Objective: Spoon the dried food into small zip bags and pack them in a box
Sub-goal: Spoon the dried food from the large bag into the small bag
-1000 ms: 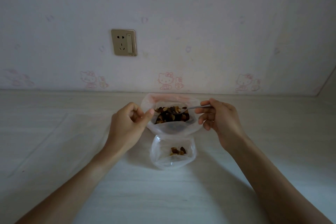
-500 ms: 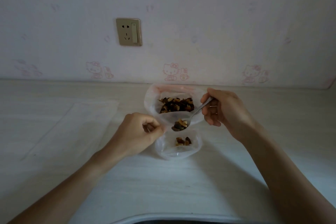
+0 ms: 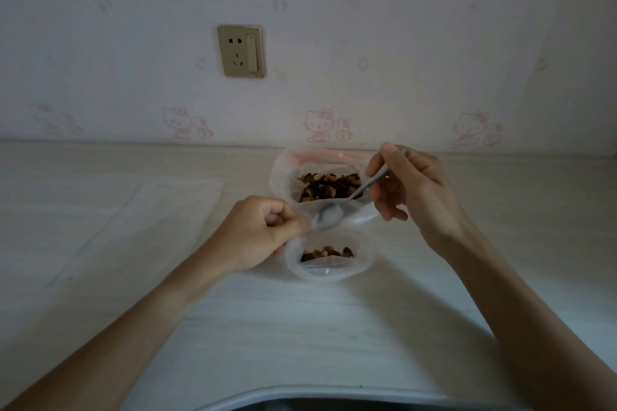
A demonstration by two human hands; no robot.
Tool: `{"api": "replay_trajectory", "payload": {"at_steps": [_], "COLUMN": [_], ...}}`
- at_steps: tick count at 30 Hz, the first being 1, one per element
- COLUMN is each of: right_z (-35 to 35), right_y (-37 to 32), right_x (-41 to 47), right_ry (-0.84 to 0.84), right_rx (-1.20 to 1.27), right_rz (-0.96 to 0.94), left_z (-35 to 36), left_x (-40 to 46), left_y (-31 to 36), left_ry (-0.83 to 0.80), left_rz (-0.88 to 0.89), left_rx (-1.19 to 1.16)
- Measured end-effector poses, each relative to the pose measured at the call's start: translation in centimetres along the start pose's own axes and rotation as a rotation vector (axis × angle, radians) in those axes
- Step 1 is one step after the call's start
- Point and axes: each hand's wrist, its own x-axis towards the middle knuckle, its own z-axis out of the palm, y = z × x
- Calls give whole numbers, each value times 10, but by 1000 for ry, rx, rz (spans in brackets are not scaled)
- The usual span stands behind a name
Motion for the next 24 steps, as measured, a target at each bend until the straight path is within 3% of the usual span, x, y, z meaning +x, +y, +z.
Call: {"api": "replay_trajectory", "payload": {"at_steps": [5, 11, 16, 24], "right_z": [-4, -10, -6, 1], "right_y": [11, 16, 19, 27], "right_x": [5, 10, 10, 13], "right_ry": [232, 396, 396, 323], "right_rx": [138, 100, -162, -302], "right_rz": [204, 256, 155, 105], "left_z": [-5, -9, -8, 14], "left_x": [-1, 16, 38, 39], "left_y": [1, -11, -8, -13], "left_ry": [1, 367, 324, 328], "left_rz": [14, -133, -217, -75], "left_rx": [-13, 73, 75, -211]}}
